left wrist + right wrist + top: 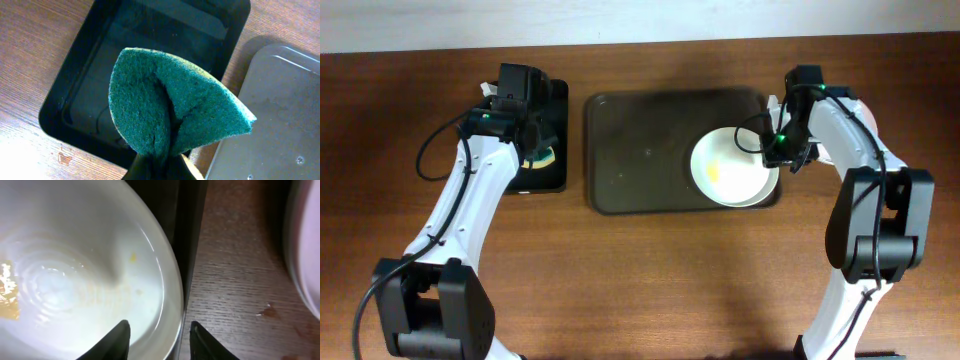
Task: Clean dirty plates on tray and stack at the side
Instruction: 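Hold the cream plate rim with the right gripper and tilt it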
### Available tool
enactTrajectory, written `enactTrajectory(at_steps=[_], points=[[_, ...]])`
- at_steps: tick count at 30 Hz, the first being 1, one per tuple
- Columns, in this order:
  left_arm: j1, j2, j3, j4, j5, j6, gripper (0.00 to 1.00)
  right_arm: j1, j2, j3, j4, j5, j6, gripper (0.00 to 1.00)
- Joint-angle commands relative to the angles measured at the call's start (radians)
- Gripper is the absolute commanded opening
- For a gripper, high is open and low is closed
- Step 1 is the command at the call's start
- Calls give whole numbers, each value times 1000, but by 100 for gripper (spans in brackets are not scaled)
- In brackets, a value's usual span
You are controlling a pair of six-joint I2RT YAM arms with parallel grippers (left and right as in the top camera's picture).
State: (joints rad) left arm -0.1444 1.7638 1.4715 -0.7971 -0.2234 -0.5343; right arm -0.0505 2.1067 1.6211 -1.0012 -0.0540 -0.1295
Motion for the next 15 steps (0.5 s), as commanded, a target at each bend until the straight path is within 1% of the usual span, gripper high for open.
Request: enactTrajectory(at_steps=[1, 8, 15], points=[[3, -2, -5, 8, 3, 5, 0, 5, -19, 23, -11, -21, 15, 36], [3, -2, -5, 7, 4, 5, 0, 5, -18, -66, 59, -23, 15, 36], [3, -2, -5, 8, 4, 5, 0, 8, -18, -74, 52, -48, 23, 34]])
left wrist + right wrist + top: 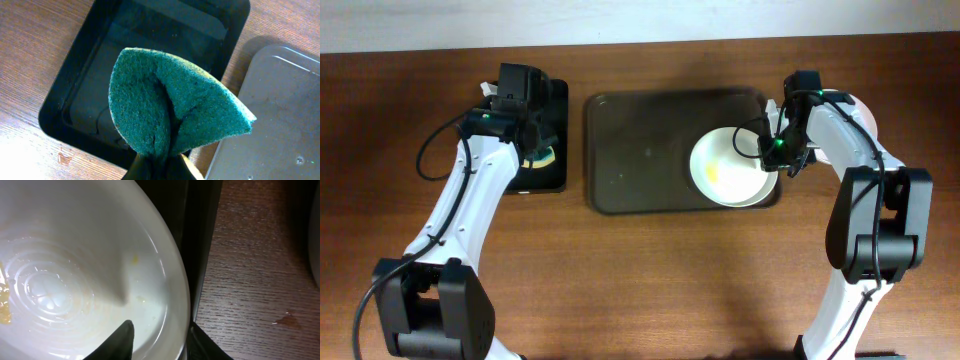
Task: Clean dirty plates on tray and stack at the side
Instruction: 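Hold the cream plate rim with the right gripper and tilt it, then scrub the cream plate with the sponge in the left gripper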
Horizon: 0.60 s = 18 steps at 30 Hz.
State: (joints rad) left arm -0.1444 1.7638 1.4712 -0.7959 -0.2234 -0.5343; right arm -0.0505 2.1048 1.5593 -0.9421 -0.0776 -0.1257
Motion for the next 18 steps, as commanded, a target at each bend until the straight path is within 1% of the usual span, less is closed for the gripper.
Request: enactTrajectory(at_steps=[1, 3, 5, 8, 9, 12, 14, 17, 18], points=[[3, -2, -5, 7, 3, 5, 0, 11, -16, -12, -8, -24, 24, 33], [3, -2, -5, 10, 4, 5, 0, 21, -17, -11, -10, -24, 31, 26], [3, -2, -5, 10, 4, 5, 0, 39, -17, -11, -11, -24, 37, 24], [3, -2, -5, 10, 6, 5, 0, 78, -15, -13, 1, -23, 42, 26], [3, -2, -5, 10, 23, 5, 0, 97, -9, -17, 23, -22, 42, 31], [3, -2, -5, 9, 53, 5, 0, 116, 30, -20, 85, -21, 44, 31], [3, -2, -5, 8, 57, 5, 0, 116, 70, -20, 114, -28, 84, 20], [3, -2, -5, 10, 129, 5, 0, 116, 110, -20, 129, -79, 87, 12], [2, -2, -5, 10, 150, 6, 0, 116, 116, -20, 132, -101, 87, 11]])
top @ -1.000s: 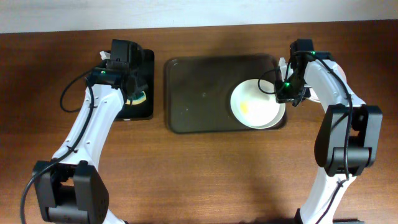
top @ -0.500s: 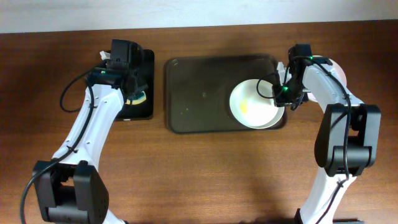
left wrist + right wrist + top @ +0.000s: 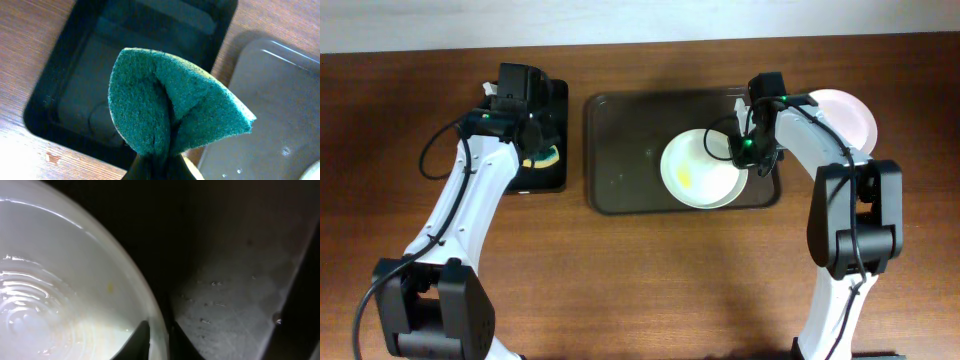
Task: Clean dirty plates on tray and stack at the side
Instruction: 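Scrub the cream plate with the sponge in the left gripper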
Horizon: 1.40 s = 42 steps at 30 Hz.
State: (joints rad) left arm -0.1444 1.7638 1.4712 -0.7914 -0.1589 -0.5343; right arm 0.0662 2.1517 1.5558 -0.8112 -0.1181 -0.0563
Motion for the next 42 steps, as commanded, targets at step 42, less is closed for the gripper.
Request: enactTrajectory(at_steps=[42], points=[[-340, 435, -4, 318, -169, -262, 0, 225, 82, -17, 109, 19, 462, 4]])
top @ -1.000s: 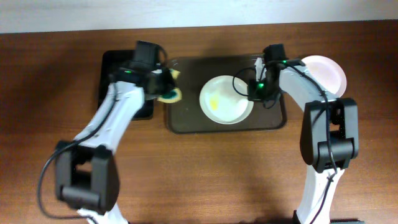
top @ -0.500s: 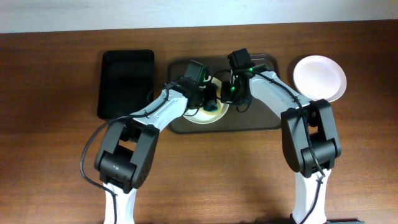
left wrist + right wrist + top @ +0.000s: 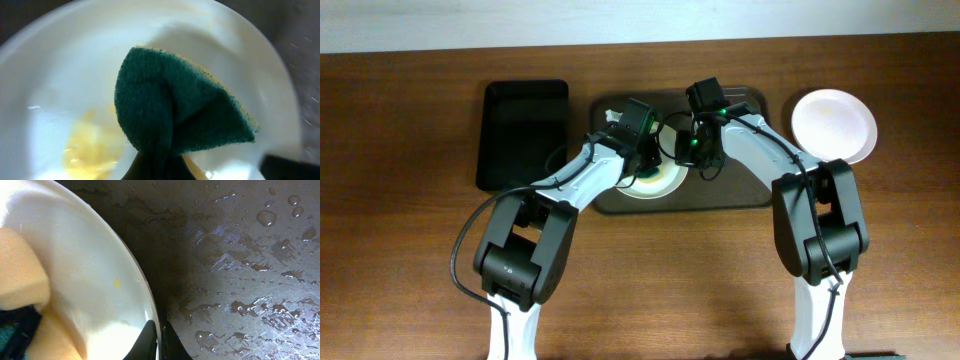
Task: Clean dirty plates on tray and stack at the side
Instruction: 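Scrub the cream plate with the sponge in the left gripper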
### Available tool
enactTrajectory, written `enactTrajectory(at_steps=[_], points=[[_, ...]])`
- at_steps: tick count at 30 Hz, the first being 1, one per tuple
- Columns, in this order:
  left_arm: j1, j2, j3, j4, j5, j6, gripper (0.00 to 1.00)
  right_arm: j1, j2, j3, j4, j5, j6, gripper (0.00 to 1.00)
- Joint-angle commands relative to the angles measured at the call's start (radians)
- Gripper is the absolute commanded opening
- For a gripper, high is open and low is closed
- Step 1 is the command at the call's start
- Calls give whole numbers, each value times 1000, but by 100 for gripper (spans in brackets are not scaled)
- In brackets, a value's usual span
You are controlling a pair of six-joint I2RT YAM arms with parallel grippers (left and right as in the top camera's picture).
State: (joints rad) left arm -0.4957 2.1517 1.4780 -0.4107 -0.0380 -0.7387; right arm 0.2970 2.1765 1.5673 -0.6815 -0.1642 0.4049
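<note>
A white dirty plate (image 3: 663,180) lies on the left half of the dark tray (image 3: 745,170). A yellow smear (image 3: 90,150) marks its inside. My left gripper (image 3: 642,160) is shut on a folded green sponge (image 3: 180,115), which hangs just over the plate's bowl beside the smear. Whether it touches the plate is unclear. In the right wrist view the sponge's yellow side (image 3: 20,275) shows at the left. My right gripper (image 3: 156,332) is shut on the plate's right rim (image 3: 142,300), one finger inside and one outside.
A black basin (image 3: 523,135) stands left of the tray. A clean white plate (image 3: 833,125) lies on the table to the right of the tray. The tray floor (image 3: 240,255) is wet with drops.
My left gripper has moved with the sponge from over the black basin to over the plate. The right gripper has brought the plate further left on the tray, still holding its rim.
First the left gripper held the sponge over the basin while the right gripper stood open around the plate's right rim at the tray's right end. Then the right gripper was shut on the rim and the plate was nearer the middle. Now plate and sponge meet at the tray's left half.
</note>
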Motion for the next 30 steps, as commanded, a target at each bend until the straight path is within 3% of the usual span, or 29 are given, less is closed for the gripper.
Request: enactTrajectory(at_steps=[1, 5, 9, 13, 18, 20, 28, 30], points=[[11, 47, -11, -79, -363, -57, 0, -6, 58, -29, -21, 65, 1, 4], [12, 47, 5, -149, -568, -43, 0, -6, 58, -29, -21, 65, 1, 4], [11, 47, 66, -165, -608, 37, 0, -5, 58, -29, -22, 65, 1, 4], [4, 47, 159, -178, -443, 37, 0, -5, 58, -29, -29, 65, 1, 4], [4, 47, 185, -88, -22, 37, 0, -5, 58, -29, -28, 65, 1, 4], [3, 48, 185, -71, 55, 36, 0, -5, 58, -29, -28, 65, 1, 4], [1, 117, 185, -111, 49, 36, 0, -6, 58, -29, -32, 65, 0, 4], [1, 147, 185, -178, -67, 36, 0, -6, 58, -29, -33, 65, 0, 4]])
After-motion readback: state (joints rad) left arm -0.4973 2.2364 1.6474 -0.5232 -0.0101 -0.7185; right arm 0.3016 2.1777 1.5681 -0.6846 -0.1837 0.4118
